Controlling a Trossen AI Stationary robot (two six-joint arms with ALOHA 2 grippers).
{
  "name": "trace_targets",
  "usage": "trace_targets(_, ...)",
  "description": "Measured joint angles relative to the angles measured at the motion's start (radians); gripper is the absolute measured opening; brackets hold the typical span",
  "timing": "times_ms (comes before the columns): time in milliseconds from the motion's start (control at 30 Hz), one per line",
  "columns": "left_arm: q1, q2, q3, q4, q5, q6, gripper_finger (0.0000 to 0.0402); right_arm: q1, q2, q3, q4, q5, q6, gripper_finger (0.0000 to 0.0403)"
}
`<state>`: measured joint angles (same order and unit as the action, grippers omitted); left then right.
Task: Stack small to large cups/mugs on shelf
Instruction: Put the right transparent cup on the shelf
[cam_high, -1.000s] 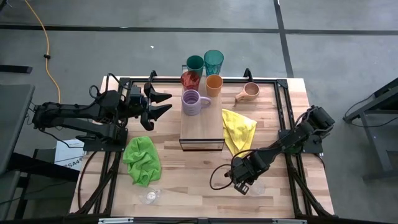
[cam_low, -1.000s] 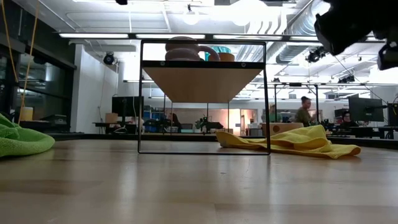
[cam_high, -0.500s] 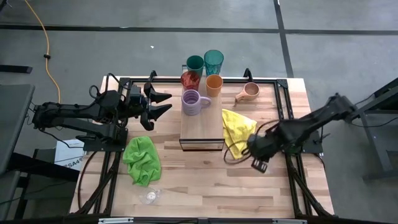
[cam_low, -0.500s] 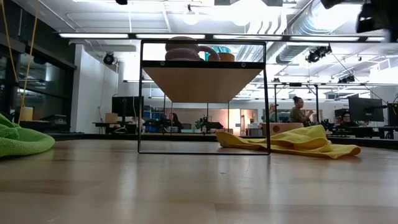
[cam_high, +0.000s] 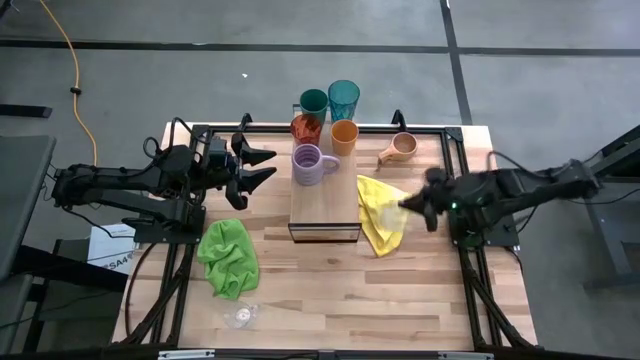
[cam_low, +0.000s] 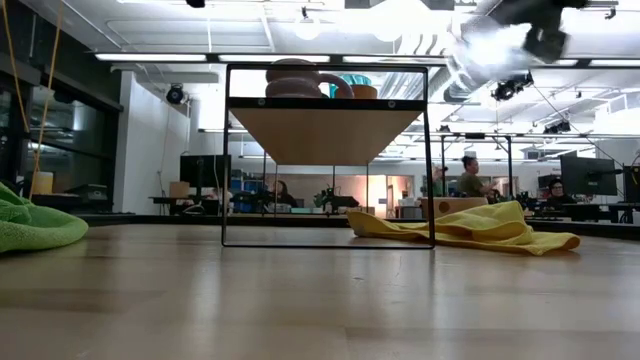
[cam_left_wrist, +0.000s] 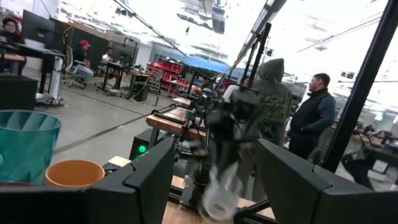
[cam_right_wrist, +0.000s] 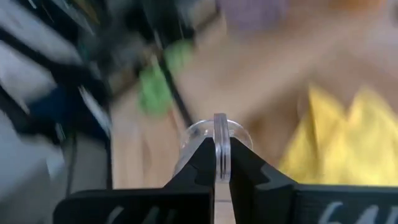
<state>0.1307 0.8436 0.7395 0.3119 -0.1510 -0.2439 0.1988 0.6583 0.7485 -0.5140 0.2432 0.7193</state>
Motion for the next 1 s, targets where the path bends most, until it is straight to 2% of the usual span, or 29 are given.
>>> trace_targets(167, 0.000, 0.005, 0.000, 0.002, 0.031, -0.064, 0.0211, -0.151, -0.044, -0.044, 0.315, -0.023, -0.160, 0.0000)
trace_targets(333, 0.000, 0.005, 0.000, 0.001, 0.034, -0.055, 0.0210, -0.284, 0.016, -0.002, 0.479, -0.173, -0.226, 0.0000)
trace_targets(467, 0.000, 0.005, 0.010, -0.012, 0.034, -0.020, 0.0210, -0.342, 0.093, 0.088, 0.492, -0.285, -0.253, 0.0000)
trace_targets(633, 0.000, 0.005, 0.029, -0.031, 0.030, 0.032, 0.0210, -0.352, 0.182, 0.168, 0.488, -0.384, -0.300, 0.0000)
trace_targets(767, 0.000, 0.005, 0.029, -0.032, 0.029, 0.032, 0.0210, -0.352, 0.215, 0.186, 0.487, -0.420, -0.302, 0.0000)
trace_targets(1000, 0.000, 0.005, 0.029, -0.063, 0.027, 0.031, 0.0210, -0.352, 0.217, 0.186, 0.488, -0.421, -0.301, 0.0000)
